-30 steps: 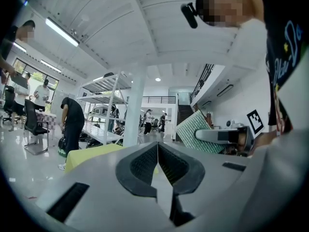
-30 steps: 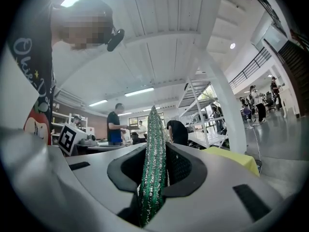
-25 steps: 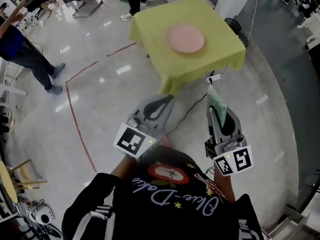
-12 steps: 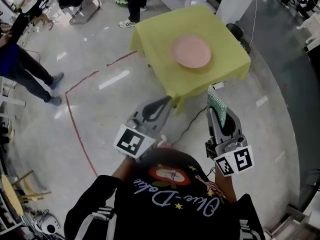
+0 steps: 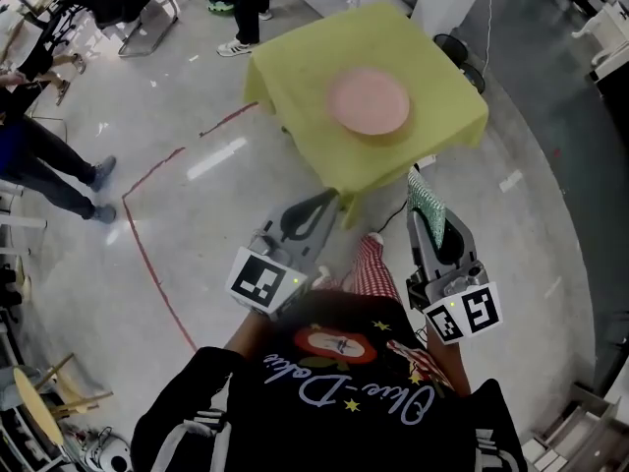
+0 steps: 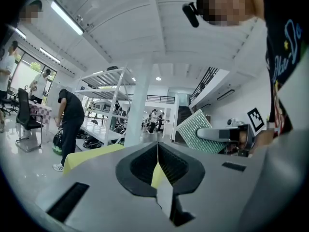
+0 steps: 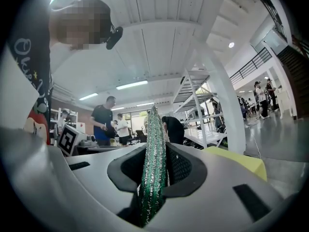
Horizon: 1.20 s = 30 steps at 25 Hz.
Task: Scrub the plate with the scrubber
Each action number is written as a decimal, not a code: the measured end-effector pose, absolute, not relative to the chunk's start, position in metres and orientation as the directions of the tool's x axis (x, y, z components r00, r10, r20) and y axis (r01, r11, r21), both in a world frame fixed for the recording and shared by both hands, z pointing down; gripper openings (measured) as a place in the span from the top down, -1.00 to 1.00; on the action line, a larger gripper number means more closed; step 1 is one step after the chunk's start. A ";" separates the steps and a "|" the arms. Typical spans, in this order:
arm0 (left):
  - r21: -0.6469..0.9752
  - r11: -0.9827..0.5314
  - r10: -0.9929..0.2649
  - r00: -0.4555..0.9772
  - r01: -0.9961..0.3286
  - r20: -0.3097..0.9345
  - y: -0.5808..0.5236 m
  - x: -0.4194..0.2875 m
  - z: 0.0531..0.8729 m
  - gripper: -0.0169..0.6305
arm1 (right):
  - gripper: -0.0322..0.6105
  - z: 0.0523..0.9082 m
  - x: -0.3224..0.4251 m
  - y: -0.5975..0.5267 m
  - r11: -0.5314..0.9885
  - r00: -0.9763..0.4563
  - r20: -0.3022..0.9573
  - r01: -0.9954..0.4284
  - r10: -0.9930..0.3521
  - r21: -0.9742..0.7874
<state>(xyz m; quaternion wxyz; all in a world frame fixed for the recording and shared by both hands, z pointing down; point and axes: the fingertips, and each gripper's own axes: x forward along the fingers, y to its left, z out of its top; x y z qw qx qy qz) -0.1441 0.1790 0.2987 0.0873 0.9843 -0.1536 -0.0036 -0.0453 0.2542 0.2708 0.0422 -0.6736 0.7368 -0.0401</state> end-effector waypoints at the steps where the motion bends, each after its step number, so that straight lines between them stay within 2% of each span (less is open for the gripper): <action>1: 0.173 -0.934 -0.313 0.949 -0.313 0.024 0.176 -0.143 0.299 0.93 | 0.70 0.272 -0.041 0.251 0.092 -0.092 -0.008 -0.988 -0.996 -0.121; 14: 0.142 -0.878 -0.453 0.889 -0.457 0.064 0.087 -0.106 0.305 0.93 | 0.71 0.273 0.026 0.149 0.197 -0.194 -0.036 -0.972 -0.980 -0.129; 30: 0.136 -0.805 -0.553 0.813 -0.578 0.183 -0.025 -0.015 0.350 0.93 | 0.71 0.323 0.124 0.003 0.351 -0.359 0.070 -0.931 -0.931 -0.099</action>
